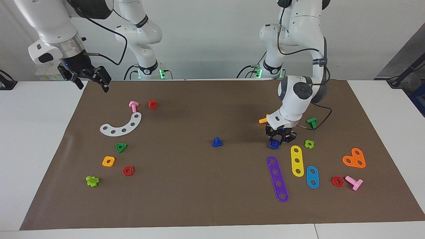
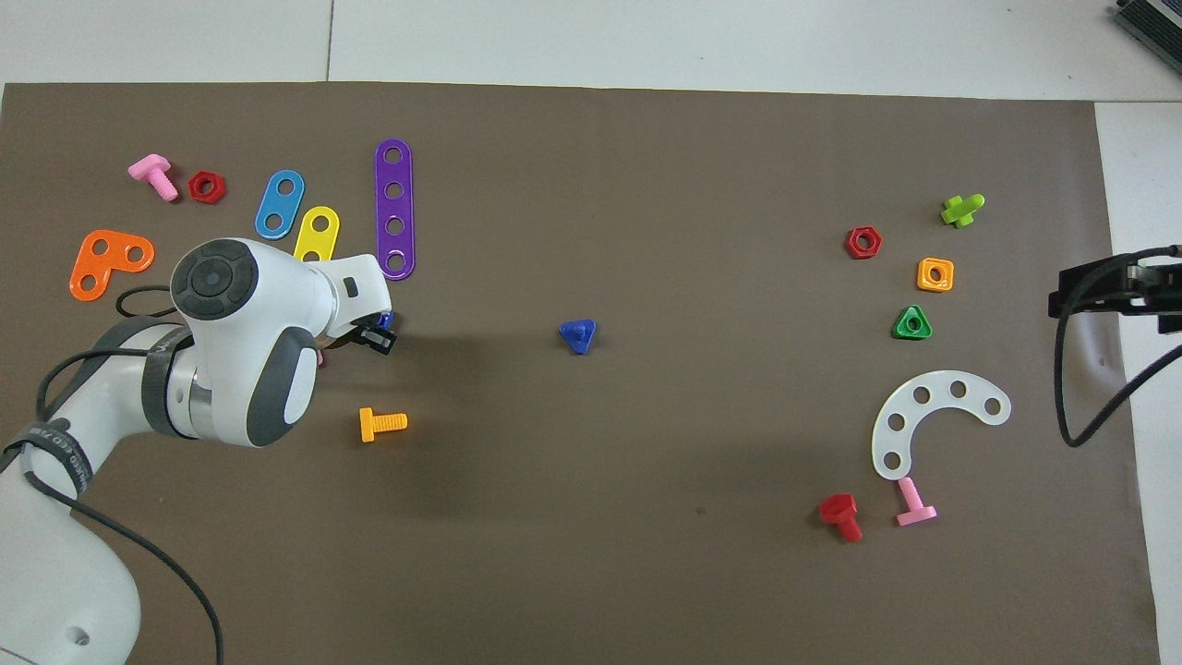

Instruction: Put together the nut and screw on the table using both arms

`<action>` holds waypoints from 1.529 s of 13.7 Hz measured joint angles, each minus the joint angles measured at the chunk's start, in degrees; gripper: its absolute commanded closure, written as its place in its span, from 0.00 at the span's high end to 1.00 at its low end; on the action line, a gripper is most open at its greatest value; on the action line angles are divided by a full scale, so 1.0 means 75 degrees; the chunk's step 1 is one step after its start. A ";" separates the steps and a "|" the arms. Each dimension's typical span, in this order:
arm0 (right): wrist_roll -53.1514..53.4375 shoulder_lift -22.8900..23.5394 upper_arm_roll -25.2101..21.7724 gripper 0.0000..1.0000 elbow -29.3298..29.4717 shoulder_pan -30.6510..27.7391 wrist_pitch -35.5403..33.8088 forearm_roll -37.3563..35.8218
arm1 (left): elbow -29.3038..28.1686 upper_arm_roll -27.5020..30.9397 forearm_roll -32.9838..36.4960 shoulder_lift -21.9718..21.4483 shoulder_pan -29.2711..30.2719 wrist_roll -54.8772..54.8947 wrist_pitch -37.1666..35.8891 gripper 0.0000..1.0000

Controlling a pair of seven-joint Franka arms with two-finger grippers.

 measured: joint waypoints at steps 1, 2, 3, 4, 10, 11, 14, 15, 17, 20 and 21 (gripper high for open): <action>0.0000 0.0000 0.0000 1.00 0.0000 0.0000 0.0000 0.0000 | 0.0112 -0.0003 -0.0003 0.0005 -0.0002 -0.0175 -0.0112 0.35; 0.0000 0.0000 0.0000 1.00 0.0000 0.0000 0.0000 0.0000 | 0.0273 -0.0021 -0.0005 0.0014 -0.0014 -0.0437 -0.0304 0.35; 0.0000 0.0000 0.0000 1.00 0.0000 0.0000 0.0000 0.0000 | 0.0470 -0.0054 -0.0007 0.0033 -0.0046 -0.0768 -0.0521 0.35; 0.0000 0.0000 0.0000 1.00 0.0000 -0.0001 0.0000 0.0000 | 0.0682 -0.0066 -0.0008 0.0062 -0.0151 -0.1160 -0.0743 0.35; 0.0000 -0.0040 0.0002 1.00 0.0000 0.0067 0.0000 0.0000 | 0.1907 -0.0110 -0.0059 0.0409 -0.1226 -0.3702 -0.1677 0.35; 0.0000 -0.0046 0.0002 1.00 0.0000 0.0067 0.0000 0.0000 | 0.2054 -0.0115 -0.0153 0.0455 -0.1420 -0.3999 -0.1771 0.35; 0.0000 -0.0047 0.0002 1.00 0.0000 0.0068 0.0000 0.0000 | 0.2393 -0.0126 -0.0297 0.0580 -0.2031 -0.4803 -0.1991 0.35; 0.0000 -0.0047 0.0002 1.00 -0.0001 0.0068 0.0000 0.0000 | 0.2549 -0.0128 -0.0321 0.0667 -0.2242 -0.5084 -0.2090 0.34; 0.0000 -0.0047 0.0001 1.00 -0.0001 0.0068 0.0000 0.0000 | 0.2865 -0.0127 -0.0401 0.0907 -0.2619 -0.5581 -0.2172 0.34; 0.0000 -0.0048 0.0001 1.00 -0.0002 0.0069 0.0000 0.0000 | 0.3103 -0.0127 -0.0448 0.1182 -0.2965 -0.6157 -0.2177 0.34; 0.0000 -0.0048 0.0001 1.00 -0.0002 0.0069 0.0000 0.0000 | 0.3186 -0.0119 -0.0448 0.1264 -0.3018 -0.6279 -0.2177 0.34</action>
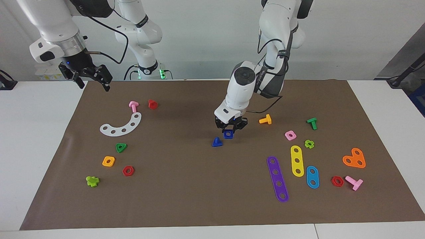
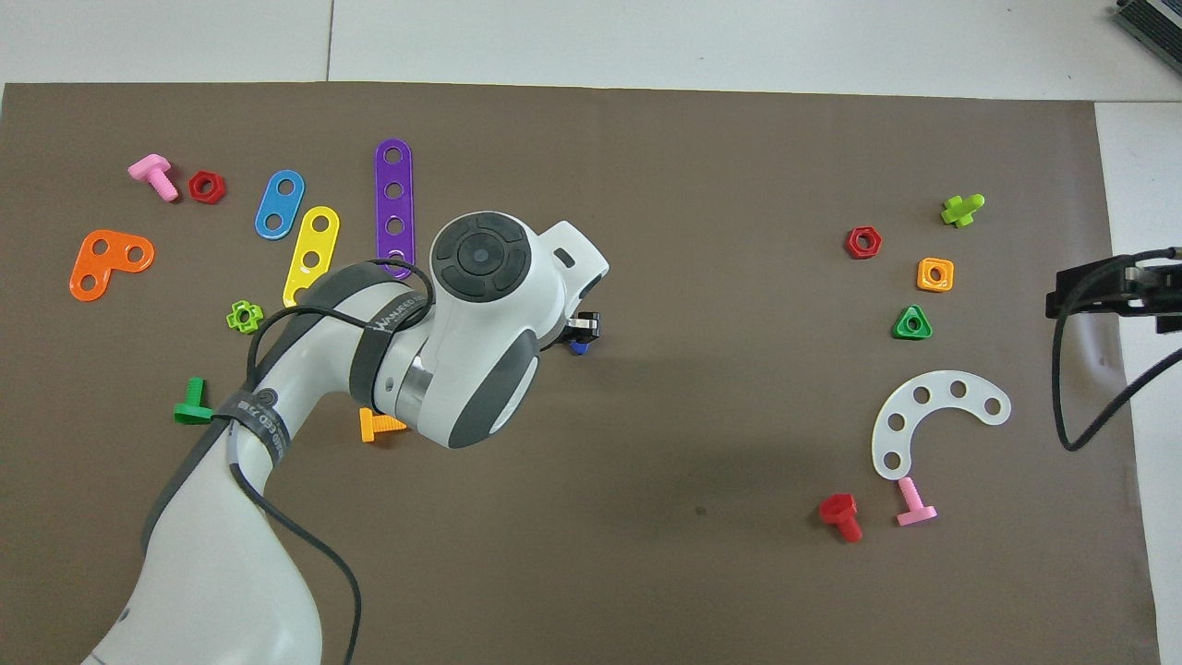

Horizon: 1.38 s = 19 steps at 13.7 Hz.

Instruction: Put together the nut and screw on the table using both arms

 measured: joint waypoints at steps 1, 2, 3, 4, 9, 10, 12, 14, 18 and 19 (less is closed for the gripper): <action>0.0000 0.0000 0.0000 1.00 0.0000 0.0000 0.0000 0.0000 | 0.0086 0.0000 0.0000 0.0075 -0.0025 -0.0090 0.0000 0.34; 0.0000 0.0000 0.0000 1.00 0.0000 0.0000 0.0000 0.0000 | 0.0155 0.0001 0.0000 0.0131 -0.0032 -0.0149 0.0000 0.33; 0.0000 0.0000 0.0000 1.00 0.0000 0.0000 0.0000 0.0000 | 0.0197 0.0003 0.0000 0.0161 -0.0032 -0.0174 0.0000 0.33; 0.0000 0.0000 0.0000 1.00 0.0000 0.0000 0.0000 0.0000 | 0.0217 0.0011 0.0000 0.0173 -0.0033 -0.0184 0.0001 0.33; 0.0000 -0.0001 0.0000 1.00 0.0000 0.0000 0.0000 0.0000 | 0.0271 0.0082 0.0066 0.0210 -0.0033 -0.0187 0.0092 0.33; 0.0000 -0.0001 0.0000 1.00 0.0000 0.0000 0.0000 0.0000 | 0.0272 0.0082 0.0090 0.0226 -0.0033 -0.0187 0.0112 0.33; 0.0000 -0.0001 0.0000 1.00 -0.0001 0.0000 0.0000 0.0000 | 0.0271 0.0082 0.0106 0.0272 -0.0033 -0.0187 0.0173 0.33; 0.0000 -0.0001 0.0000 1.00 -0.0001 0.0000 0.0000 0.0000 | 0.0272 0.0082 0.0116 0.0310 -0.0033 -0.0187 0.0260 0.32; 0.0000 -0.0001 0.0000 1.00 -0.0002 0.0000 0.0000 0.0000 | 0.0272 0.0082 0.0241 0.0325 -0.0033 -0.0187 0.0313 0.32; 0.0000 -0.0001 0.0000 1.00 -0.0002 0.0000 0.0000 0.0000 | 0.0272 0.0082 0.0259 0.0325 -0.0033 -0.0187 0.0324 0.32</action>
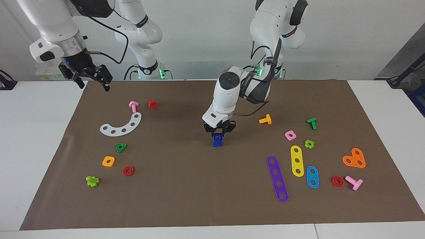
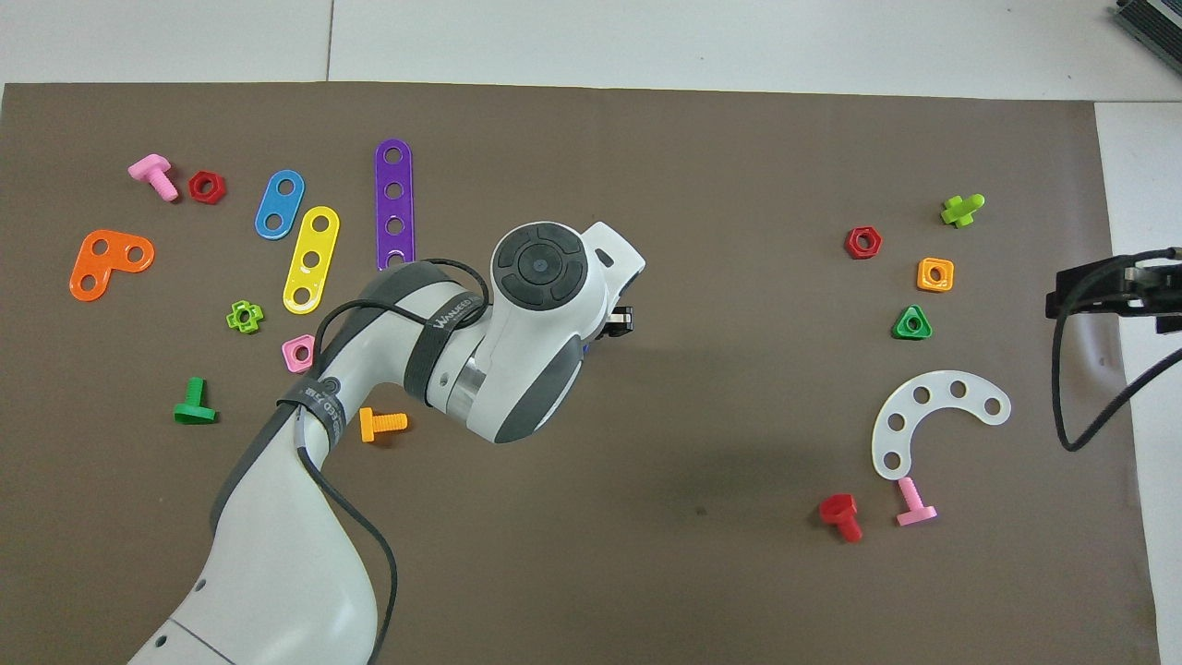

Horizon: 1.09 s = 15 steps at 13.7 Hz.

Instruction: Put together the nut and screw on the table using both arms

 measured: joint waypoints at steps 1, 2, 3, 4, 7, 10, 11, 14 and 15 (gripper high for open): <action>0.0000 0.0000 0.0000 1.00 0.0000 0.0000 0.0000 0.0000 | 0.0000 0.0000 0.0007 0.0002 0.0000 0.0000 0.0016 0.32; 0.0000 0.0000 0.0000 1.00 0.0000 0.0000 0.0000 0.0000 | -0.0001 0.0000 0.0013 0.0012 0.0000 0.0000 0.0034 0.32; 0.0000 0.0000 0.0000 1.00 0.0000 0.0000 0.0000 0.0000 | -0.0005 0.0000 0.0022 0.0034 0.0000 0.0000 0.0062 0.32; 0.0000 0.0000 0.0000 1.00 0.0000 0.0000 0.0000 0.0000 | -0.0009 0.0000 0.0029 0.0071 0.0000 0.0000 0.0092 0.32; 0.0000 0.0000 0.0000 1.00 0.0000 0.0000 0.0000 0.0000 | -0.0007 -0.0001 0.0053 0.0129 0.0000 0.0000 0.0142 0.32; 0.0000 0.0000 0.0000 1.00 -0.0001 0.0000 0.0000 0.0000 | -0.0015 -0.0004 0.0109 0.0127 -0.0011 0.0000 0.0143 0.32; 0.0000 0.0000 0.0000 1.00 -0.0001 0.0000 0.0000 0.0000 | -0.0019 -0.0003 0.0139 0.0126 -0.0016 0.0000 0.0144 0.32; 0.0000 0.0000 0.0000 1.00 -0.0001 0.0000 0.0000 0.0000 | -0.0030 -0.0004 0.0267 0.0120 -0.0048 0.0000 0.0146 0.32; 0.0000 0.0000 0.0000 1.00 -0.0001 0.0000 0.0000 0.0000 | -0.0036 -0.0004 0.0278 0.0117 -0.0050 0.0000 0.0148 0.32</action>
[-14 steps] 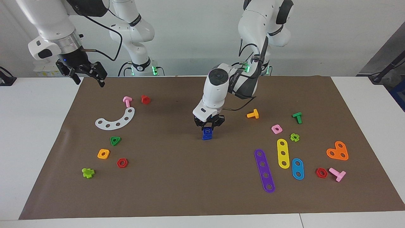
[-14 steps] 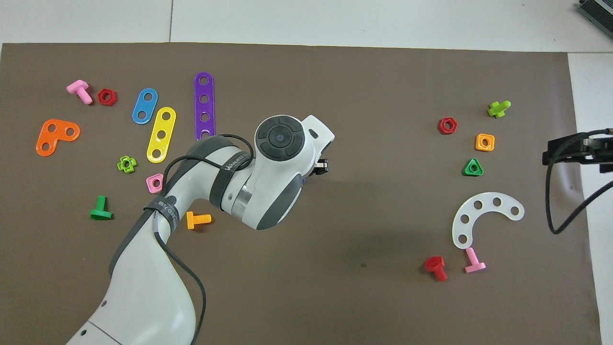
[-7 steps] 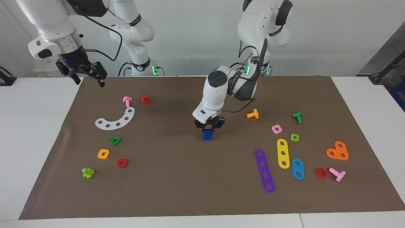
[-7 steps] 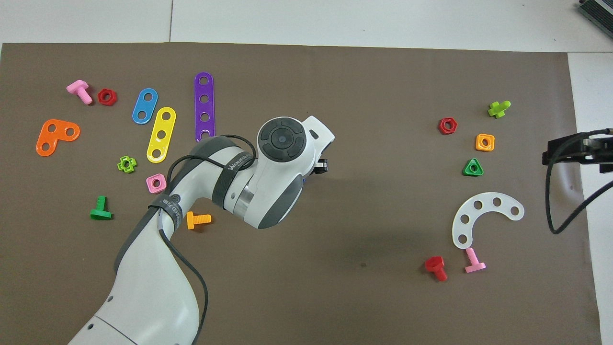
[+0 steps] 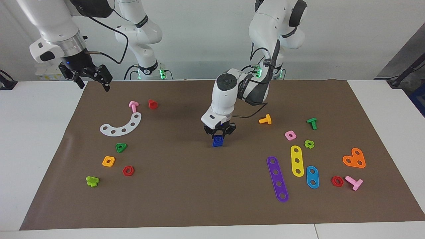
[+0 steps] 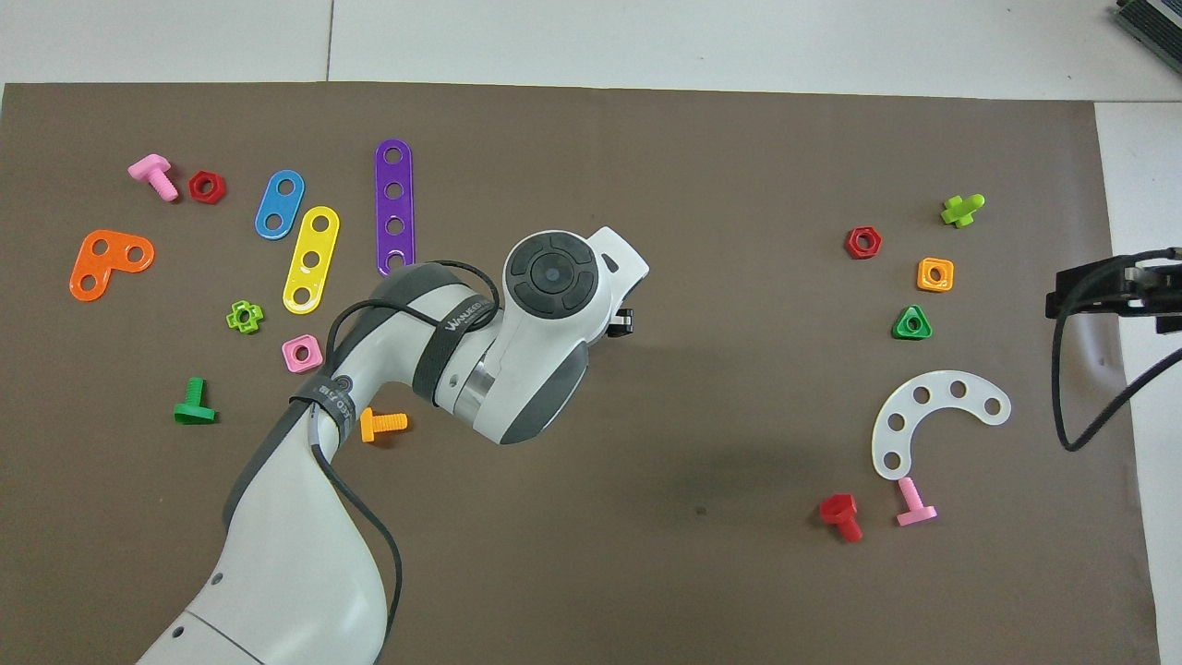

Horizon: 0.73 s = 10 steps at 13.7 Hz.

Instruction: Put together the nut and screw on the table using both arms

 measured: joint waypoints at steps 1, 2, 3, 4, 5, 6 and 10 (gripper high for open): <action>0.0000 0.0000 0.0000 1.00 0.0000 0.0000 0.0000 0.0000 | -0.0004 0.0000 0.0006 -0.0002 -0.0002 0.0000 0.0002 0.32; 0.0000 0.0000 0.0000 1.00 0.0000 0.0000 0.0000 0.0000 | -0.0008 0.0000 0.0011 -0.0004 -0.0002 0.0000 0.0004 0.32; 0.0000 0.0000 0.0000 1.00 0.0000 0.0000 0.0000 0.0000 | -0.0013 0.0000 0.0020 -0.0007 -0.0003 0.0000 0.0006 0.32; 0.0000 0.0000 0.0000 1.00 0.0000 0.0000 0.0000 0.0000 | -0.0018 0.0000 0.0027 -0.0010 -0.0005 0.0000 0.0009 0.32; 0.0000 0.0000 0.0000 1.00 0.0000 0.0000 0.0000 0.0000 | -0.0020 0.0000 0.0032 -0.0011 -0.0006 0.0000 0.0009 0.32; 0.0000 0.0000 0.0000 1.00 0.0000 0.0000 0.0000 0.0000 | -0.0020 0.0000 0.0034 -0.0013 -0.0007 0.0000 0.0007 0.32; 0.0000 -0.0001 0.0000 1.00 0.0000 0.0000 0.0000 0.0000 | 0.0039 0.0028 0.0036 -0.0012 -0.0006 0.0000 -0.0227 0.32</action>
